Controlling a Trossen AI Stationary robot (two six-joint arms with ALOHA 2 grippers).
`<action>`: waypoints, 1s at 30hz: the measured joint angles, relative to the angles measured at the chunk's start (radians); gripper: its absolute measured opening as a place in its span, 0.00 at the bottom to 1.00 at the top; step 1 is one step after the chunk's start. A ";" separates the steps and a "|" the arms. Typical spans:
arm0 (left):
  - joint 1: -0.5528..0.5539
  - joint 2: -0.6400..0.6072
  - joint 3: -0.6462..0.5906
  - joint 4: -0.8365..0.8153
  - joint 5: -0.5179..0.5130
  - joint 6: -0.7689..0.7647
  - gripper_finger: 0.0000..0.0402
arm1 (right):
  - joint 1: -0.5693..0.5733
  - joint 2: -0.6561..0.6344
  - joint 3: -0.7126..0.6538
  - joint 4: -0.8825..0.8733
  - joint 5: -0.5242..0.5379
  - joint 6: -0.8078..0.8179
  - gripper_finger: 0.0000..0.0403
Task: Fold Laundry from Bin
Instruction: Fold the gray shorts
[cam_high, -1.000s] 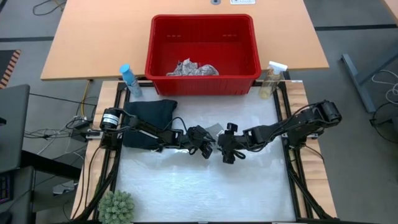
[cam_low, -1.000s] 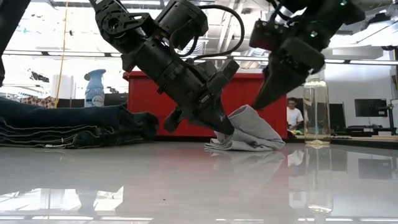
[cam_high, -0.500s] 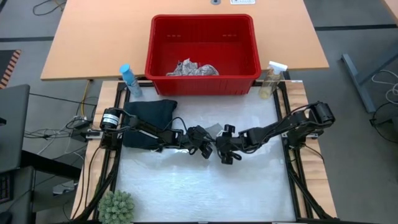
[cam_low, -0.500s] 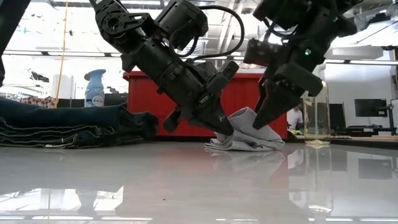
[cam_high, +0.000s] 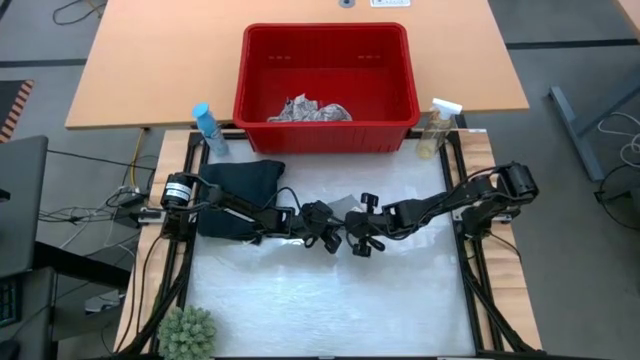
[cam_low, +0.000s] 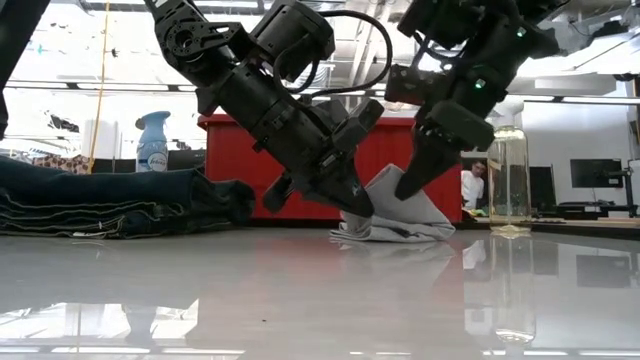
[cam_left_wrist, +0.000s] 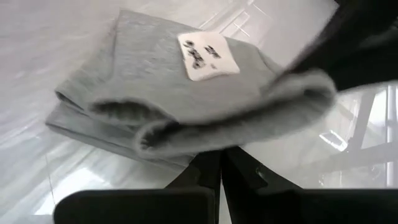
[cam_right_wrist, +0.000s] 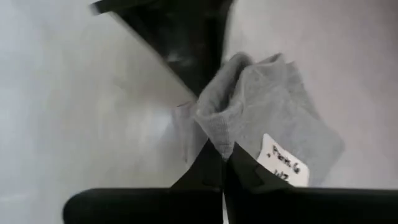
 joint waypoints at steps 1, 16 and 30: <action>0.000 0.000 0.000 0.000 -0.001 0.000 0.00 | 0.000 -0.002 0.003 -0.002 0.020 0.000 0.05; -0.012 0.037 0.000 0.051 -0.149 0.000 0.00 | -0.012 -0.004 0.033 -0.067 0.090 0.035 0.04; -0.018 0.152 0.008 0.237 -0.030 -0.003 0.00 | -0.013 -0.020 0.033 -0.122 0.202 0.107 0.04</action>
